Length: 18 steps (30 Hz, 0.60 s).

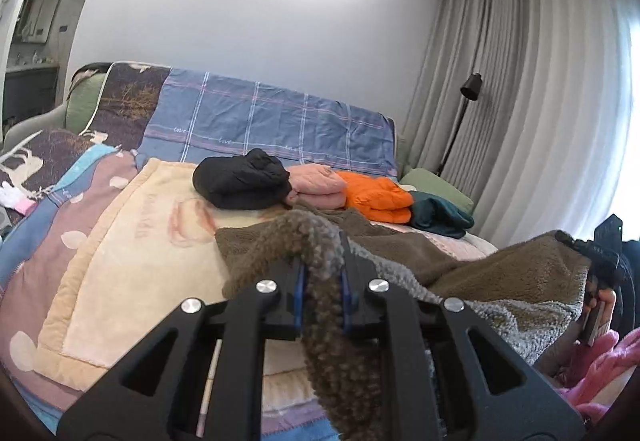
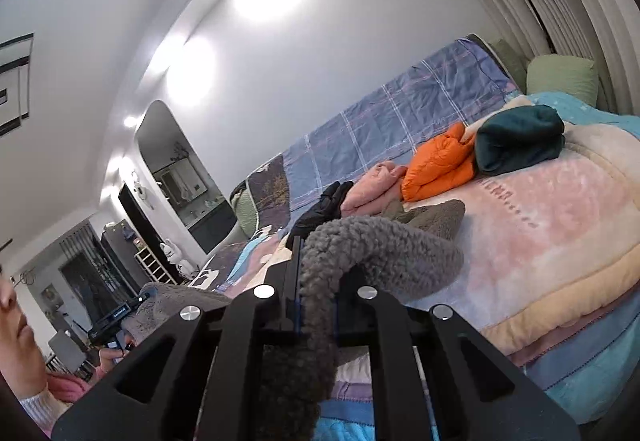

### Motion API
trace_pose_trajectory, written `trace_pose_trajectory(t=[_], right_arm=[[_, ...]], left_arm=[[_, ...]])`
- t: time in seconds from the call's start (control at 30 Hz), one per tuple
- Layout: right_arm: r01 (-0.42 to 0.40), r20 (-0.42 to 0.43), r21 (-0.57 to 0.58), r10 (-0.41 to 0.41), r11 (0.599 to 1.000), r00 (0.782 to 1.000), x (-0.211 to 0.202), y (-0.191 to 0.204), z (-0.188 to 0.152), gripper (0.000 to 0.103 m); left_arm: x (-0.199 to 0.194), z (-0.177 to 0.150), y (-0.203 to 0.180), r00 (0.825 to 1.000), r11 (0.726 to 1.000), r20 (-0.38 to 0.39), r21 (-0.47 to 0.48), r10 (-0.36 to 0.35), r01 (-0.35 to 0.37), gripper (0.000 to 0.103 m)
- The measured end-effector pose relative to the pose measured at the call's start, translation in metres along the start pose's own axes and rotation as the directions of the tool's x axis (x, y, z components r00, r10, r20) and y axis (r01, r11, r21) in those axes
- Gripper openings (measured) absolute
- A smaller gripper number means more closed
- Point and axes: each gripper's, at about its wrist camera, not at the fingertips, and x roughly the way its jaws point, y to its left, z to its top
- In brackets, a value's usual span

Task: Fold large clothes

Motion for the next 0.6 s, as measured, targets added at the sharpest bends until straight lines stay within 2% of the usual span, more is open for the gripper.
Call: trace_pose_trajectory(t=[0.1,0.2,0.37,0.47,0.53,0.57,0.6], right_arm=[[0.040,-0.014,0.057,-0.039,0.998,0.999,0.027,-0.021,0.009,0.010],[0.104,-0.027,0.058,-0.102,0.993,0.994,0.064,-0.038,0.024,0.010],[0.142,-0.035,0.042,-0.141,0.989,0.989,0.124,-0.052,0.052,0.010],[0.188,-0.059,0.026,-0.186,0.982,0.981,0.175,-0.062,0.065,0.010],[0.266,-0.098,0.021,-0.263,0.964,0.960,0.215,-0.078,0.065,0.011],[0.309,-0.130,0.011,-0.305,0.951,0.943,0.234,-0.087,0.061,0.011],[0.363,-0.175,-0.008,-0.359,0.932,0.917,0.258,-0.103,0.053,0.011]], left_arm=[[0.027,0.005,0.015,0.999,0.999,-0.036,-0.043,0.030,-0.032,0.013],[0.055,0.010,0.029,0.995,0.995,-0.076,-0.076,0.057,-0.062,0.014],[0.111,0.032,0.048,0.990,0.992,-0.104,-0.067,0.096,-0.103,0.014],[0.160,0.044,0.064,0.982,0.989,-0.138,-0.058,0.126,-0.135,0.014],[0.191,0.045,0.072,0.972,0.985,-0.169,-0.036,0.160,-0.168,0.015],[0.208,0.041,0.077,0.965,0.982,-0.190,-0.020,0.182,-0.189,0.015],[0.232,0.032,0.085,0.950,0.975,-0.228,-0.004,0.214,-0.221,0.016]])
